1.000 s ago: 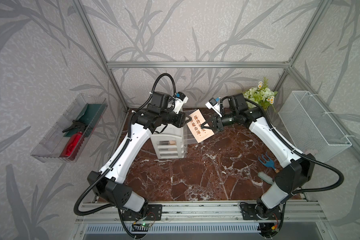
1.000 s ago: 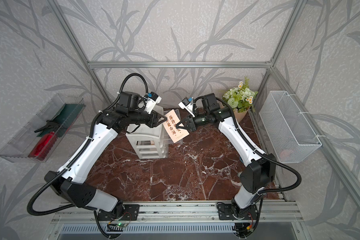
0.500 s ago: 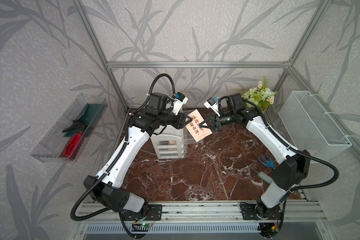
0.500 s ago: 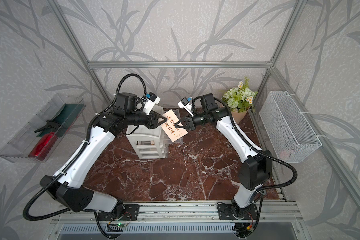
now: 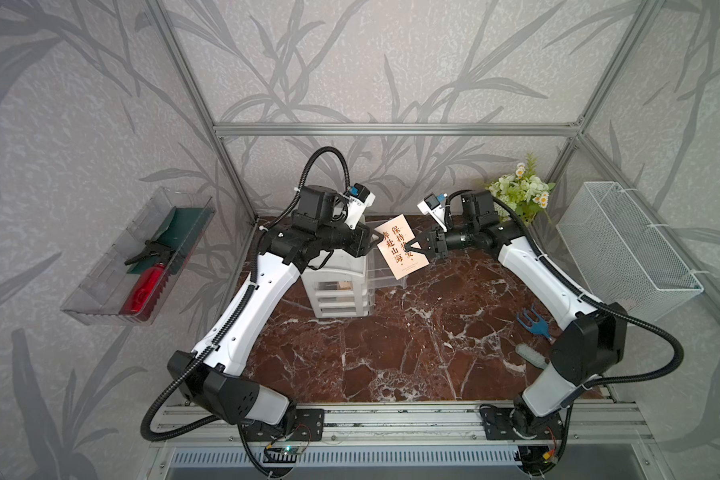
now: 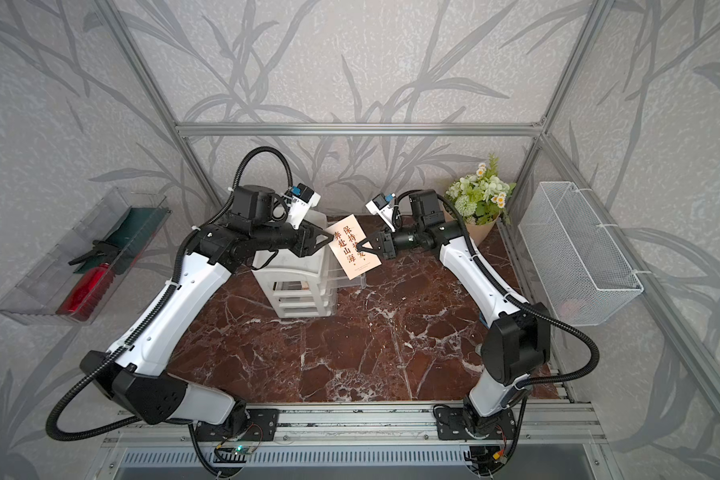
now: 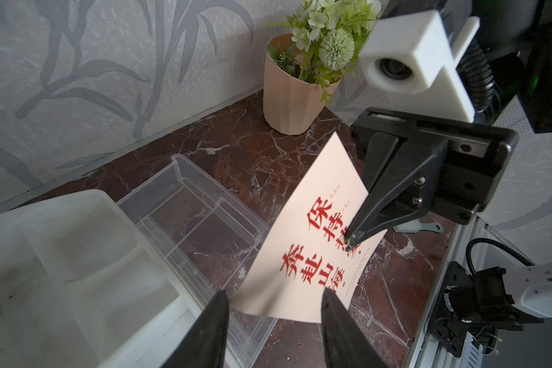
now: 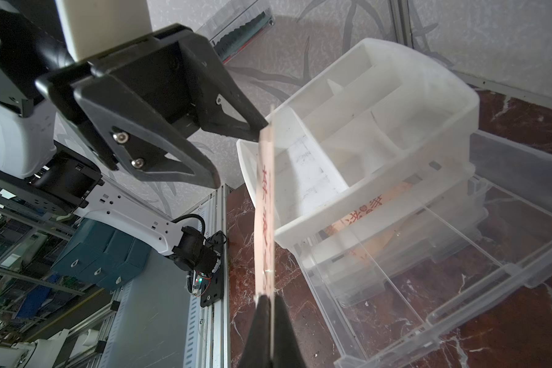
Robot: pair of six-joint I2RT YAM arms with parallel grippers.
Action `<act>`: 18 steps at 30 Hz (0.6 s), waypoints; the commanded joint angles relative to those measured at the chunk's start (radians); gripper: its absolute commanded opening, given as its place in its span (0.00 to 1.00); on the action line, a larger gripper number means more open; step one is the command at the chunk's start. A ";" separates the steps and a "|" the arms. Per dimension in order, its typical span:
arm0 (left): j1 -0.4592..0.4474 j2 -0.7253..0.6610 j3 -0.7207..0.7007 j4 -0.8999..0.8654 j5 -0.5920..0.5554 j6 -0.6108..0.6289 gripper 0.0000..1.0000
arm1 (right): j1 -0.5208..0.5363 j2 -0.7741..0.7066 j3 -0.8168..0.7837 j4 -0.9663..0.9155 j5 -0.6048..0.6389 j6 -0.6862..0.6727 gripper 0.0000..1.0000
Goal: Take the postcards out of the drawer
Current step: Place the postcard at the center of the board.
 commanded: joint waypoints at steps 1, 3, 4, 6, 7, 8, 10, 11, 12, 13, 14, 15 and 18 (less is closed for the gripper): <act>0.000 -0.002 -0.005 0.017 -0.015 0.002 0.47 | -0.002 -0.042 -0.012 0.048 -0.038 0.017 0.00; -0.001 0.005 0.004 0.013 -0.005 0.001 0.47 | -0.003 -0.040 -0.011 0.048 -0.050 0.017 0.00; 0.000 0.010 0.011 0.011 0.004 0.002 0.47 | -0.002 -0.039 -0.009 0.046 -0.057 0.014 0.00; 0.001 0.016 0.022 0.009 0.019 0.006 0.47 | -0.002 -0.035 -0.006 0.040 -0.075 0.007 0.00; 0.000 0.018 0.025 0.011 0.026 0.009 0.47 | -0.002 -0.033 -0.004 0.033 -0.089 -0.001 0.00; 0.000 0.019 0.028 0.011 0.031 0.014 0.47 | -0.001 -0.031 -0.004 0.024 -0.095 -0.010 0.00; 0.001 0.025 0.039 0.001 0.042 0.027 0.47 | -0.001 -0.029 0.001 0.002 -0.107 -0.032 0.00; 0.002 0.028 0.047 -0.005 0.049 0.035 0.47 | 0.000 -0.029 0.004 -0.013 -0.114 -0.047 0.00; 0.002 0.031 0.051 -0.009 0.055 0.041 0.47 | 0.001 -0.029 0.005 -0.020 -0.118 -0.057 0.00; 0.004 0.036 0.058 -0.014 0.066 0.045 0.47 | 0.002 -0.029 0.006 -0.027 -0.122 -0.064 0.00; 0.005 0.041 0.062 -0.019 0.081 0.051 0.47 | 0.002 -0.028 0.006 -0.030 -0.124 -0.066 0.00; 0.005 0.045 0.067 -0.022 0.096 0.054 0.46 | 0.004 -0.027 0.008 -0.029 -0.125 -0.067 0.00; 0.007 0.051 0.068 -0.017 0.139 0.057 0.40 | 0.004 -0.019 0.011 -0.021 -0.125 -0.058 0.00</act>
